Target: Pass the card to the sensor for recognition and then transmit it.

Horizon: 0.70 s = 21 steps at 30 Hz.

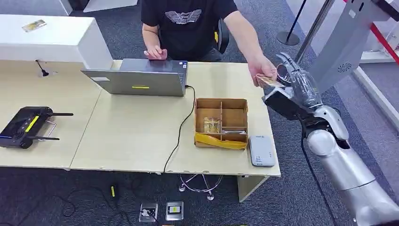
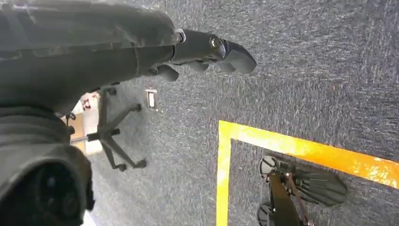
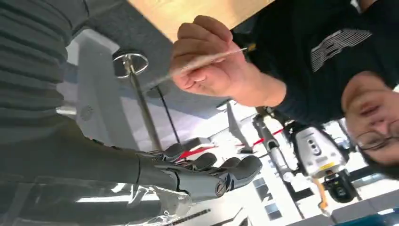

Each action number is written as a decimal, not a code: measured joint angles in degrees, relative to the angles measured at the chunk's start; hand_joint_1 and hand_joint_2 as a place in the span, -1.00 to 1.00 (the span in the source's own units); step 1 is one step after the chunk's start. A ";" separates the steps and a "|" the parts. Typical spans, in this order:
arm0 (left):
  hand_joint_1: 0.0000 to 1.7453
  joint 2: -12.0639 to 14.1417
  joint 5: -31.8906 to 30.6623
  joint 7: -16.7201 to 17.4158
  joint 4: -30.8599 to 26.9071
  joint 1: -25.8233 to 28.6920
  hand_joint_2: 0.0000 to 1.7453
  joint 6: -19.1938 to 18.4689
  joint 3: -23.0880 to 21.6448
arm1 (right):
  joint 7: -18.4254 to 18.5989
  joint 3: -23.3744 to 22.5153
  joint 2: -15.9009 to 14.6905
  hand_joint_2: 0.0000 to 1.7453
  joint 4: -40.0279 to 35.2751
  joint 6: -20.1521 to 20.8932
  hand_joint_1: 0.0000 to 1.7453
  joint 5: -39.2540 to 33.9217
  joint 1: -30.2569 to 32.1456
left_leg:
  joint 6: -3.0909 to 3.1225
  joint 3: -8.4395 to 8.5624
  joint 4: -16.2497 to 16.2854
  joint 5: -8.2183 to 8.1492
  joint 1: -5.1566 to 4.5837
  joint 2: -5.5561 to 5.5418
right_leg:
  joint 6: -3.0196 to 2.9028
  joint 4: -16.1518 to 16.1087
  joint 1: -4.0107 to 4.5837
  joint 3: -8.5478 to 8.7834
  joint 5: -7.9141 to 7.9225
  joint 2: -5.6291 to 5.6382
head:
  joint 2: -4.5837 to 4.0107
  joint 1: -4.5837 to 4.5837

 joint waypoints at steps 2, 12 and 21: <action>-1.00 -0.11 0.02 0.04 0.00 0.06 -1.00 0.37 -0.26 | -0.22 0.87 0.68 1.00 0.00 -0.44 -1.00 0.81 -0.20 | 0.00 -0.02 0.00 0.00 0.00 0.00 | 0.00 0.00 0.00 -0.02 0.00 0.00 | 0.00 0.04; -1.00 -0.33 0.15 0.48 0.00 0.08 -1.00 1.05 -0.52 | -0.68 2.82 2.25 1.00 0.02 -1.88 -1.00 2.21 -0.61 | 0.00 -0.05 0.00 0.00 -0.01 0.03 | 0.00 -0.01 -0.01 -0.09 0.00 0.03 | 0.00 0.02; -1.00 -0.59 0.20 0.41 0.00 0.09 -1.00 1.07 -0.76 | -1.05 3.04 2.77 1.00 0.11 -2.14 1.00 2.71 -0.62 | 0.00 -0.05 0.00 0.00 -0.01 0.04 | 0.00 -0.01 -0.01 -0.11 0.00 0.04 | 0.00 0.02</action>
